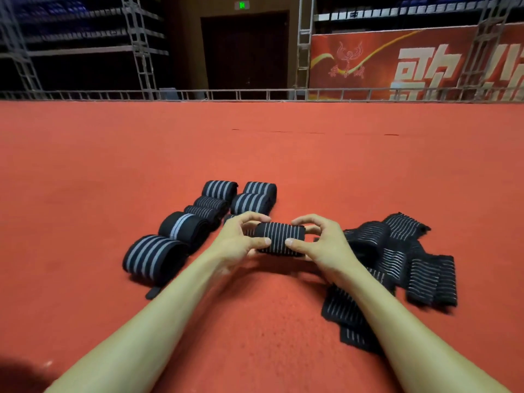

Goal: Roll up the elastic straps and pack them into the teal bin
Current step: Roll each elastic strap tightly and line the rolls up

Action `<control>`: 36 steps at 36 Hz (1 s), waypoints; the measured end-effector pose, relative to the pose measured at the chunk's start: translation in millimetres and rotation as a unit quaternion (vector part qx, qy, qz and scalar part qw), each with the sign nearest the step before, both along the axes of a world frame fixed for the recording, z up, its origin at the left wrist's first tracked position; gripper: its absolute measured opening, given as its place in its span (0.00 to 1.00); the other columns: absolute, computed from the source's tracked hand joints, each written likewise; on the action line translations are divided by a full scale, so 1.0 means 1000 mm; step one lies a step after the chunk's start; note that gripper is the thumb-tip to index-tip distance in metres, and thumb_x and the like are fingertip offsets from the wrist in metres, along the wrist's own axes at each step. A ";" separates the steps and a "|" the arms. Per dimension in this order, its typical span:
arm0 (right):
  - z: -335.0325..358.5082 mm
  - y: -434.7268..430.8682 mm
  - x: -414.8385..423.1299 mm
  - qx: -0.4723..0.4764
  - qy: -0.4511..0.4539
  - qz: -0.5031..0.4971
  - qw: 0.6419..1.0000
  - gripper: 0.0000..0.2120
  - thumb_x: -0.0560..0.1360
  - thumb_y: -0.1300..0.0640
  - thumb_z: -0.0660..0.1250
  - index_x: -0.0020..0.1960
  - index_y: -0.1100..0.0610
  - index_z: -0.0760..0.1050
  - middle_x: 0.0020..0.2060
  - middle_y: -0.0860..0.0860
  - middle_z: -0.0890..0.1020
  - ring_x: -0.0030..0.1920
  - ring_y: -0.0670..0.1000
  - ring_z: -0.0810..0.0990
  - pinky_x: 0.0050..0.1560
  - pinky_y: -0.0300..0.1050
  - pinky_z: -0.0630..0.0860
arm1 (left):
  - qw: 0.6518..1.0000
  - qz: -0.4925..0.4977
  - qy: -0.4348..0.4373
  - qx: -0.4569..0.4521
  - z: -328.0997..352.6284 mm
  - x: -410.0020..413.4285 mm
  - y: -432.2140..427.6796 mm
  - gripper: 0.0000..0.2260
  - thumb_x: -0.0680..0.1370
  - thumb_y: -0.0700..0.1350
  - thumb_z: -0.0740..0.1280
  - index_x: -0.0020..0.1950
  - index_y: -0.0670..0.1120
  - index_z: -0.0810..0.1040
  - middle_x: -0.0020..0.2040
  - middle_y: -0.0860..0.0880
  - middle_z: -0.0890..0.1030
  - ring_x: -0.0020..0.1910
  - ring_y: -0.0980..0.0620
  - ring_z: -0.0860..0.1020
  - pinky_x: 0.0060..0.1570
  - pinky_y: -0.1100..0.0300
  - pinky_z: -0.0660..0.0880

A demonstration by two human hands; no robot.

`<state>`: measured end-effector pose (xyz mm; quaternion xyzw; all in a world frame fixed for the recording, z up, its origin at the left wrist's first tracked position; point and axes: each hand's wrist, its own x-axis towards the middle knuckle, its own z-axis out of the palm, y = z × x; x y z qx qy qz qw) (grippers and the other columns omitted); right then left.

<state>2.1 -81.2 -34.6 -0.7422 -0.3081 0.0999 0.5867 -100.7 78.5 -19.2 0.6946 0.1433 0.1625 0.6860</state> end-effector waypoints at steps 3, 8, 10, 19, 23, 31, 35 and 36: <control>-0.011 0.022 -0.019 -0.028 -0.008 0.004 1.000 0.15 0.66 0.57 0.80 0.49 0.46 0.80 0.45 0.52 0.84 0.47 0.54 0.84 0.48 0.57 0.82 | 0.999 0.034 0.024 0.024 -0.011 -0.025 0.016 0.17 0.73 0.26 0.69 0.54 0.44 0.80 0.53 0.43 0.80 0.39 0.51 0.80 0.31 0.61 0.77; -0.026 0.054 -0.041 -0.061 -0.050 0.000 0.997 0.16 0.62 0.51 0.80 0.45 0.41 0.78 0.46 0.50 0.84 0.47 0.52 0.84 0.48 0.54 0.82 | 0.997 0.080 0.021 0.010 -0.024 -0.049 0.037 0.19 0.73 0.24 0.68 0.54 0.45 0.81 0.57 0.44 0.79 0.44 0.52 0.82 0.37 0.61 0.79; -0.031 0.062 -0.043 -0.072 -0.089 -0.012 0.993 0.17 0.65 0.55 0.81 0.48 0.43 0.78 0.48 0.48 0.84 0.52 0.49 0.82 0.53 0.47 0.78 | 0.995 0.093 0.022 0.028 -0.027 -0.051 0.041 0.19 0.72 0.24 0.68 0.55 0.45 0.82 0.59 0.45 0.79 0.40 0.54 0.82 0.34 0.64 0.77; -0.037 0.082 -0.036 -0.080 -0.131 -0.048 0.987 0.18 0.67 0.54 0.79 0.55 0.49 0.80 0.46 0.45 0.81 0.52 0.53 0.82 0.58 0.48 0.76 | 0.969 0.144 0.042 0.195 -0.040 -0.032 0.055 0.21 0.73 0.35 0.73 0.61 0.55 0.81 0.62 0.54 0.80 0.48 0.57 0.80 0.55 0.59 0.77; -0.044 0.090 -0.029 -0.074 -0.143 -0.064 0.985 0.18 0.67 0.52 0.79 0.56 0.49 0.81 0.46 0.47 0.82 0.48 0.54 0.82 0.58 0.51 0.76 | 0.945 0.157 0.044 0.282 -0.043 -0.026 0.059 0.19 0.74 0.36 0.72 0.63 0.50 0.78 0.63 0.51 0.79 0.62 0.54 0.76 0.64 0.60 0.71; -0.047 0.100 -0.021 -0.052 -0.167 -0.087 0.981 0.22 0.66 0.54 0.80 0.58 0.53 0.80 0.50 0.50 0.74 0.50 0.57 0.81 0.59 0.53 0.76 | 0.924 0.186 0.038 0.332 -0.053 -0.014 0.056 0.12 0.78 0.42 0.69 0.61 0.45 0.79 0.60 0.49 0.80 0.60 0.53 0.76 0.59 0.67 0.66; -0.048 0.099 -0.021 -0.063 -0.180 -0.083 0.978 0.19 0.67 0.53 0.80 0.55 0.54 0.80 0.48 0.50 0.75 0.47 0.54 0.79 0.57 0.50 0.76 | 0.911 0.210 0.025 0.354 -0.056 -0.009 0.052 0.11 0.77 0.43 0.70 0.58 0.40 0.78 0.62 0.45 0.77 0.64 0.49 0.74 0.63 0.62 0.65; -0.048 0.099 -0.021 -0.066 -0.179 -0.083 0.978 0.19 0.67 0.53 0.80 0.55 0.54 0.80 0.48 0.50 0.75 0.48 0.53 0.79 0.57 0.50 0.76 | 0.912 0.211 0.029 0.351 -0.055 -0.010 0.052 0.11 0.77 0.43 0.70 0.58 0.41 0.78 0.61 0.45 0.78 0.62 0.49 0.75 0.62 0.62 0.66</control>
